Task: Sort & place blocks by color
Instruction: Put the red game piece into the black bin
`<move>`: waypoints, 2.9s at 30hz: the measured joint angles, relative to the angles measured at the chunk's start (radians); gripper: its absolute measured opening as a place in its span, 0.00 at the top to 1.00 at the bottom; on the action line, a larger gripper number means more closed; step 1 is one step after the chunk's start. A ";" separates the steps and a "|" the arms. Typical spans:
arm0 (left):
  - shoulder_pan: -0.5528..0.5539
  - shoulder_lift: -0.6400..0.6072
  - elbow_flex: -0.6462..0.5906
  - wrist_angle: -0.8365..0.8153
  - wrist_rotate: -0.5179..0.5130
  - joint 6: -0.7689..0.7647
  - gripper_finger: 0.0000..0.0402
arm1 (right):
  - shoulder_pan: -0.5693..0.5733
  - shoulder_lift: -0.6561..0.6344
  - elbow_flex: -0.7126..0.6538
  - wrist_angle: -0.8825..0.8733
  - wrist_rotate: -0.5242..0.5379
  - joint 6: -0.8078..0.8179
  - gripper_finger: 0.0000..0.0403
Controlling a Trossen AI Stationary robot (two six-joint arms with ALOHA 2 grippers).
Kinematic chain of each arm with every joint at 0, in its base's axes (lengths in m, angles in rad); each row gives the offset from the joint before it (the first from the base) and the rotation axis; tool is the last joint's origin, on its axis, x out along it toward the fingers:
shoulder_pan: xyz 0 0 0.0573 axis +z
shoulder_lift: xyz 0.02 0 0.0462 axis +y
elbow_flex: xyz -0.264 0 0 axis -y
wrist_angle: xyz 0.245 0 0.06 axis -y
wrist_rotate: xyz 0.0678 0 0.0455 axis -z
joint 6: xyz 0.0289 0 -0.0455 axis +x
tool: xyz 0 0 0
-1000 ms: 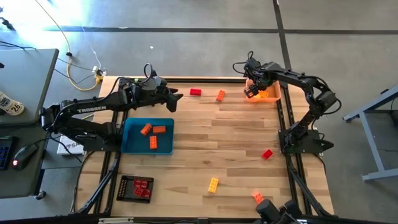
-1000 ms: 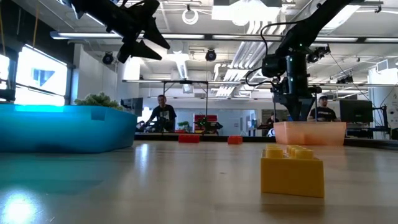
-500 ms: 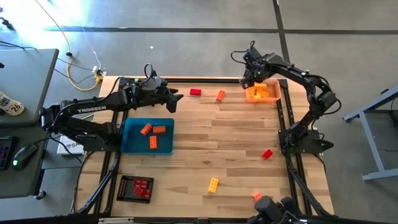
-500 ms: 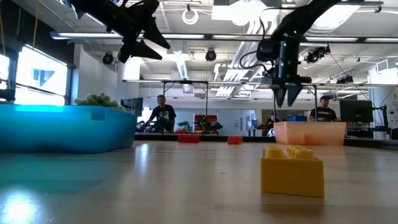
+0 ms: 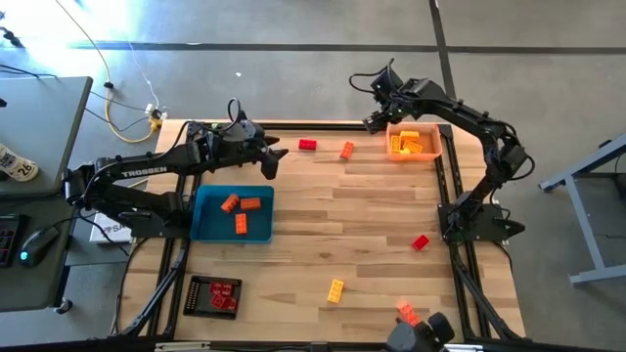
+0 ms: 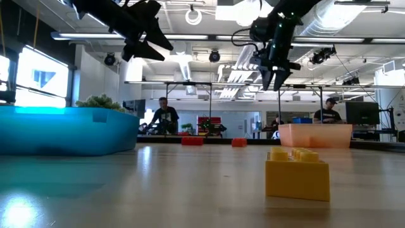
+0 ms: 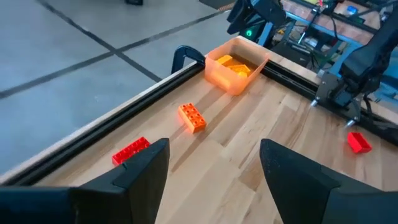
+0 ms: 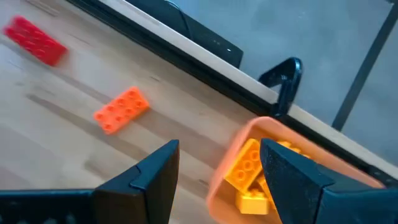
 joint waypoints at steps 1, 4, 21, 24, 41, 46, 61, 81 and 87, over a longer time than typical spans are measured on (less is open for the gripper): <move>0.000 0.000 0.000 0.003 0.004 0.020 0.40 | 0.011 0.000 0.007 -0.003 -0.001 0.013 0.48; 0.000 0.000 0.000 0.012 0.045 0.084 0.40 | 0.043 0.000 0.024 -0.006 -0.003 0.035 0.48; 0.000 0.000 0.000 0.012 0.217 0.277 0.40 | 0.240 0.000 0.038 -0.056 -0.058 0.304 0.48; 0.000 0.000 0.000 0.012 0.226 0.277 0.40 | 0.294 0.000 0.038 -0.057 -0.058 0.359 0.48; 0.000 0.007 0.127 -0.226 0.268 0.409 0.40 | 0.566 0.000 0.038 -0.056 -0.018 0.635 0.48; 0.002 0.006 0.183 -0.298 0.260 0.407 0.40 | 0.627 0.000 0.038 -0.059 0.032 0.701 0.48; 0.000 0.006 0.204 -0.458 0.197 0.309 0.40 | 0.782 0.000 -0.004 -0.422 0.013 0.953 0.48; 0.000 0.006 0.201 -0.461 0.198 0.336 0.40 | 0.970 0.000 -0.283 -0.454 -0.134 1.019 0.48; 0.000 0.006 0.201 -0.461 0.198 0.333 0.40 | 0.984 0.000 -0.370 -0.452 -0.237 0.715 0.48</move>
